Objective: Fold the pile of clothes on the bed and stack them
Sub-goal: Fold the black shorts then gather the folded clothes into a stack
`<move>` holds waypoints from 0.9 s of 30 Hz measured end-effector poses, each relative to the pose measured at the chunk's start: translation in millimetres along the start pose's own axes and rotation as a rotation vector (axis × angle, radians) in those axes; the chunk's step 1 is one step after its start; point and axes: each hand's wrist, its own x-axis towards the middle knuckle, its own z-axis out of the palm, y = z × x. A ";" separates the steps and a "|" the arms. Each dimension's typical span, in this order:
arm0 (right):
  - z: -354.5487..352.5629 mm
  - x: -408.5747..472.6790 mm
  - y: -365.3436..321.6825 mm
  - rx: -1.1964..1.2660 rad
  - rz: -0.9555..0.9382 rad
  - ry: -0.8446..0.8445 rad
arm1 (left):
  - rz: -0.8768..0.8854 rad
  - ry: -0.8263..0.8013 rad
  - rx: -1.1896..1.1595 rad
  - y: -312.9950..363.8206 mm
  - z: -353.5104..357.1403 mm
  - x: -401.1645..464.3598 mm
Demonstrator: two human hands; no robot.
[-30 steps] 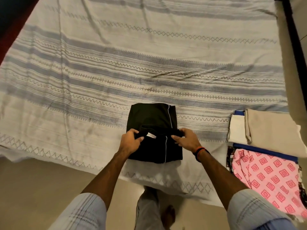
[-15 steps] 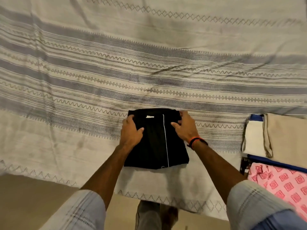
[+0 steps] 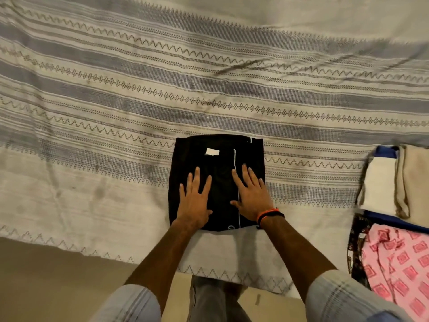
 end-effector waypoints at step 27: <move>-9.2 2.1 13.3 1.014 0.467 0.158 | -0.433 0.053 -1.162 -33.3 -31.0 3.5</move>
